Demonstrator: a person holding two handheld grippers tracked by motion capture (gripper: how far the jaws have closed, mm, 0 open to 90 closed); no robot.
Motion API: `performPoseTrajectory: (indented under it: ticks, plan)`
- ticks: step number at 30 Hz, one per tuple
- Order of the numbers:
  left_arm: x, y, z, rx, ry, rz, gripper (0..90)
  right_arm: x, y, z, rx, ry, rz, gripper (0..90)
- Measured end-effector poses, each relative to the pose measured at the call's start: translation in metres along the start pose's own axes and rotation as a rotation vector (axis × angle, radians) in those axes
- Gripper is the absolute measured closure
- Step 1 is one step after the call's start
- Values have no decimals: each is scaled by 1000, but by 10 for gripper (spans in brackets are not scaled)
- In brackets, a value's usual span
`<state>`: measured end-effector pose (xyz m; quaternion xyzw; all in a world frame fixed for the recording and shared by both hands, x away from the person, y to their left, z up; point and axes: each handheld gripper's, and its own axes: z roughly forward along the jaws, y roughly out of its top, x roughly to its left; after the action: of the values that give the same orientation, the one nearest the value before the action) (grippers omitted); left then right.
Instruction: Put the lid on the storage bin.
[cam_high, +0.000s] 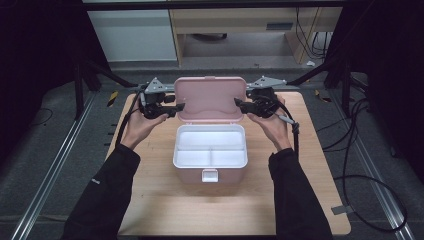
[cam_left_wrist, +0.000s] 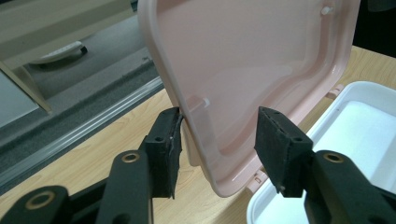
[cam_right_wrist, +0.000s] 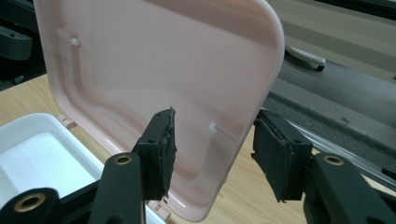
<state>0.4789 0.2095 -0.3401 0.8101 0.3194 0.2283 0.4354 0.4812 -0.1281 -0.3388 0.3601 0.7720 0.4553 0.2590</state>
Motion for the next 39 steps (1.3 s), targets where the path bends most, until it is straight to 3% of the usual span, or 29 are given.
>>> performPoseTrajectory:
  ticks: [7, 17, 30, 36, 39]
  plan:
    - [-8, -5, -14, -22, -21, 2, 536, 7, -1, -15, -18, 8, -16, 509]
    - [-23, -15, -30, -12, 0, 42, 614, 18, -13, -36, -16, 25, -16, 604]
    - [-34, -41, -35, -12, -32, 8, 712, 27, -36, -49, 29, 43, -20, 758]
    - [-41, -52, -38, -7, -36, -2, 740, 34, -47, -56, 35, 53, -32, 766]
    - [-48, -57, -42, 4, -29, 15, 744, 39, -56, -60, 40, 67, -41, 766]
